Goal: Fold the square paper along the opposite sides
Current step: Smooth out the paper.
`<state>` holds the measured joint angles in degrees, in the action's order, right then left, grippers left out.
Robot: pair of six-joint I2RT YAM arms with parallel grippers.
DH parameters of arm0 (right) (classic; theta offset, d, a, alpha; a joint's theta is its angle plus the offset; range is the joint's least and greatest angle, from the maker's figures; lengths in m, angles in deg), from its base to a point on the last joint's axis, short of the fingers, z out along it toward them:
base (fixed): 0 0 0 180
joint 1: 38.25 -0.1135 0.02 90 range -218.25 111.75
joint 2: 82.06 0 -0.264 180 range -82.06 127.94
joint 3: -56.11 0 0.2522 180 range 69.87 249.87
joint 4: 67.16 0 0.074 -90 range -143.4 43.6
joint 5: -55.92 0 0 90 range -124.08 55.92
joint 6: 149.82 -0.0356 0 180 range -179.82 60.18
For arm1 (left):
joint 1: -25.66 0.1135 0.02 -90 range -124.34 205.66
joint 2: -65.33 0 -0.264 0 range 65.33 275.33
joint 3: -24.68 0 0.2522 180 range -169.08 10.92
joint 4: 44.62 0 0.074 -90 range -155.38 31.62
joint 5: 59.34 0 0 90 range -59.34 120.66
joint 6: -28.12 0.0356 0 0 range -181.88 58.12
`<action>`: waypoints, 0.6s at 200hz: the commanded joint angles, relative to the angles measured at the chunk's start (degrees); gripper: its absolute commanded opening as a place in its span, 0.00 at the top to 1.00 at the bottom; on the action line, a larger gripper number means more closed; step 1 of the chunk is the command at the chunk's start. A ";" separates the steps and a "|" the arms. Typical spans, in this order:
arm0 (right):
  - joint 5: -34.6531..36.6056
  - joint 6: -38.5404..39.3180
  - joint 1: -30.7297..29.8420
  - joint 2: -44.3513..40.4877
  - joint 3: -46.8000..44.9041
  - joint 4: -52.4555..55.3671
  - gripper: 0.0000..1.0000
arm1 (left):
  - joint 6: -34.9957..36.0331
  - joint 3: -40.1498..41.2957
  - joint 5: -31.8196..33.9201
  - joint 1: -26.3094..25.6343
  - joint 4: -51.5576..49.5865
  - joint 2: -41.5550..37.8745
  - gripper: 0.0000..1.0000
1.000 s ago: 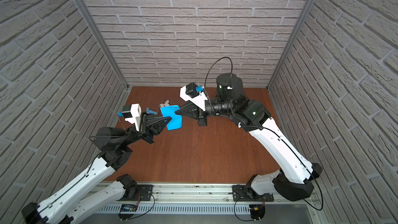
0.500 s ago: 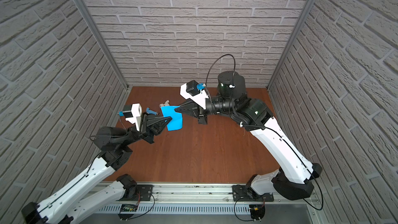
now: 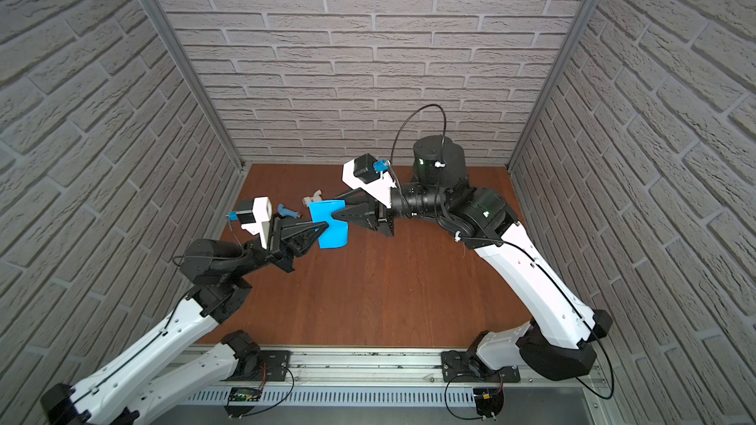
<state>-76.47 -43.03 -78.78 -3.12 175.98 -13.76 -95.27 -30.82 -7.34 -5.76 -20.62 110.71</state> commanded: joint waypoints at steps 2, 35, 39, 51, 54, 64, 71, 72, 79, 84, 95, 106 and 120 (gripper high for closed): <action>-2.03 -0.10 0.19 -1.24 -2.84 -2.31 0.61 | 1.98 -3.59 0.04 -0.31 0.68 -0.66 1.00; -4.27 0.16 0.20 -0.65 -3.75 -1.71 0.66 | 3.32 -5.48 -0.06 -0.31 -0.62 -0.71 1.00; -4.45 0.15 0.19 -0.63 -3.84 -1.71 0.68 | 3.48 -5.55 -0.06 -0.31 -0.67 -0.74 1.00; -4.75 0.06 0.15 -0.45 -3.97 -1.96 0.86 | 3.76 -5.90 0.03 -0.30 -0.76 -0.76 1.00; -4.77 0.08 0.19 -0.38 -3.96 -1.94 0.94 | 3.76 -5.90 -0.01 -0.29 -0.76 -0.82 1.00; -4.98 -0.10 0.19 -0.31 -3.97 -2.17 0.97 | 3.85 -6.04 -0.08 -0.30 -0.76 -0.82 1.00; -5.46 -0.06 0.19 -0.36 -3.98 -2.04 0.97 | 3.87 -6.08 -0.06 -0.29 -0.84 -0.82 1.00; -5.48 0.01 0.19 -0.36 -3.98 -2.03 0.97 | 3.90 -6.03 -0.01 -0.25 -0.84 -0.82 1.00; -5.91 0.01 0.19 -0.44 -4.05 -2.12 0.97 | 4.02 -6.03 0.03 -0.23 -0.99 -0.83 1.00; -5.97 -0.01 0.20 -0.53 -4.22 -2.24 0.97 | 4.17 -6.03 0.11 -0.31 -1.18 -0.90 1.00; -6.16 -0.01 0.15 -0.79 -4.50 -2.38 0.97 | 4.59 -6.14 0.21 -0.26 -1.62 -0.94 1.00; -6.40 -0.02 0.19 -0.87 -4.89 -2.45 0.83 | 4.98 -6.23 0.38 -0.29 -1.97 -1.05 1.00; -7.07 0.07 0.19 -0.88 -5.36 -2.38 0.65 | 5.34 -6.53 0.47 -0.30 -2.23 -1.11 1.00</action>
<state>-81.15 -43.05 -78.74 -3.21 171.71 -14.00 -91.42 -35.60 -7.20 -5.80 -22.96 110.25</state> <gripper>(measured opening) 0.251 0.074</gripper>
